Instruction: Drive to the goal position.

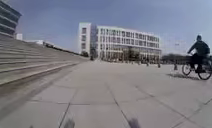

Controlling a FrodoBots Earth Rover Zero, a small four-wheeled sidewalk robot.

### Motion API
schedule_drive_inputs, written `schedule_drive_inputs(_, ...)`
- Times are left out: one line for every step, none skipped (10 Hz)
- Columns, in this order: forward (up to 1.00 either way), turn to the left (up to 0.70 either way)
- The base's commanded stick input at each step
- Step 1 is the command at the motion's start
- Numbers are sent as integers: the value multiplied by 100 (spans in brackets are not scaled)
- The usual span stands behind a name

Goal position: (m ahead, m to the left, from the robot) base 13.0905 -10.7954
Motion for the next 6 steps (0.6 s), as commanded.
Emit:
schedule_drive_inputs(100,-27)
schedule_drive_inputs(100,-27)
schedule_drive_inputs(100,-27)
schedule_drive_inputs(100,-27)
schedule_drive_inputs(100,-27)
schedule_drive_inputs(100,-27)
